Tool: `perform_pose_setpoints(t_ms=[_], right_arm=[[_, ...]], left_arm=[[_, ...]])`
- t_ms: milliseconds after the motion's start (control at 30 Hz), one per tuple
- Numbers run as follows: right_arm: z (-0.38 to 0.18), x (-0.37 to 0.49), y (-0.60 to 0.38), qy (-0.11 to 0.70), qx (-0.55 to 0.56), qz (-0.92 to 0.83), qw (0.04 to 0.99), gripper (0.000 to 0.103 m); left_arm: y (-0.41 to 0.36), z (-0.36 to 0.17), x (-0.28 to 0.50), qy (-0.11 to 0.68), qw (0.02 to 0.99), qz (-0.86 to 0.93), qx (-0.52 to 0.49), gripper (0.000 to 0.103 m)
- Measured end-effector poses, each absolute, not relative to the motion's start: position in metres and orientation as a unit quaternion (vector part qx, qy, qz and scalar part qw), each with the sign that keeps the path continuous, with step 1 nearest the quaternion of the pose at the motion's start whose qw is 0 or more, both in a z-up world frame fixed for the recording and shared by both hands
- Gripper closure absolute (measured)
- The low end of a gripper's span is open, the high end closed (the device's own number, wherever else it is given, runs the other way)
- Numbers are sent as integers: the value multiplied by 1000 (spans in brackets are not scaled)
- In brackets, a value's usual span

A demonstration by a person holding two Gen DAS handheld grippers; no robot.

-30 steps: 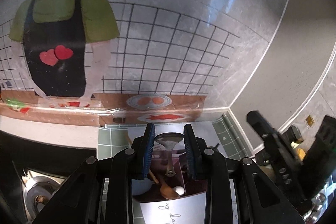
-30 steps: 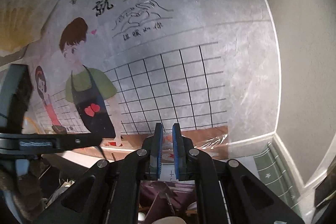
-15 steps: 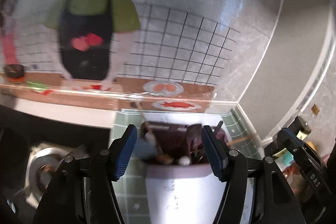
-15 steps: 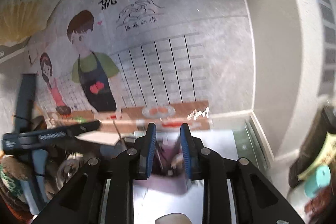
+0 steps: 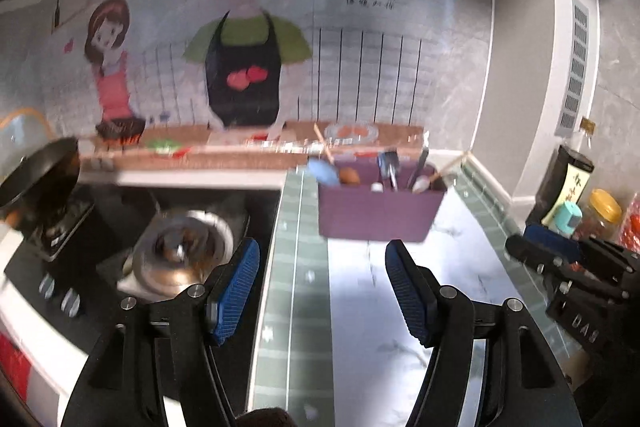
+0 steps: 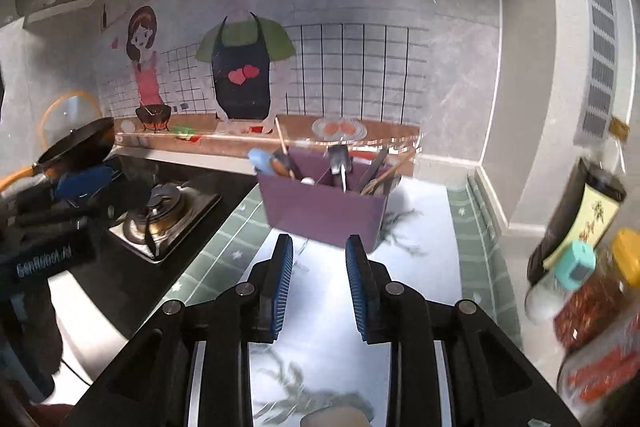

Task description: Organize utensils

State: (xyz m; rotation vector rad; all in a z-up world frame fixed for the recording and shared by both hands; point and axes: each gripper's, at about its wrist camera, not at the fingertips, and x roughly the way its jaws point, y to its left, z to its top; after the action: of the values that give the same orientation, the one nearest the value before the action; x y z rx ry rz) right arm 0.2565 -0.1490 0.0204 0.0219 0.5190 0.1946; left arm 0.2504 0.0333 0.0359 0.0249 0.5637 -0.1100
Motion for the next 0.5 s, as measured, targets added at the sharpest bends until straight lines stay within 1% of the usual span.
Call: perform_pose_setpoints(t_ms=[133,500], right_arm=[[18,242,-155,256,27,83,963,77],[20,224,-154,250,12,73,966,77]], left_arm=[[27,33,236,276,960,-54,21,37],[17,32,228,279,957,-73,27,37]])
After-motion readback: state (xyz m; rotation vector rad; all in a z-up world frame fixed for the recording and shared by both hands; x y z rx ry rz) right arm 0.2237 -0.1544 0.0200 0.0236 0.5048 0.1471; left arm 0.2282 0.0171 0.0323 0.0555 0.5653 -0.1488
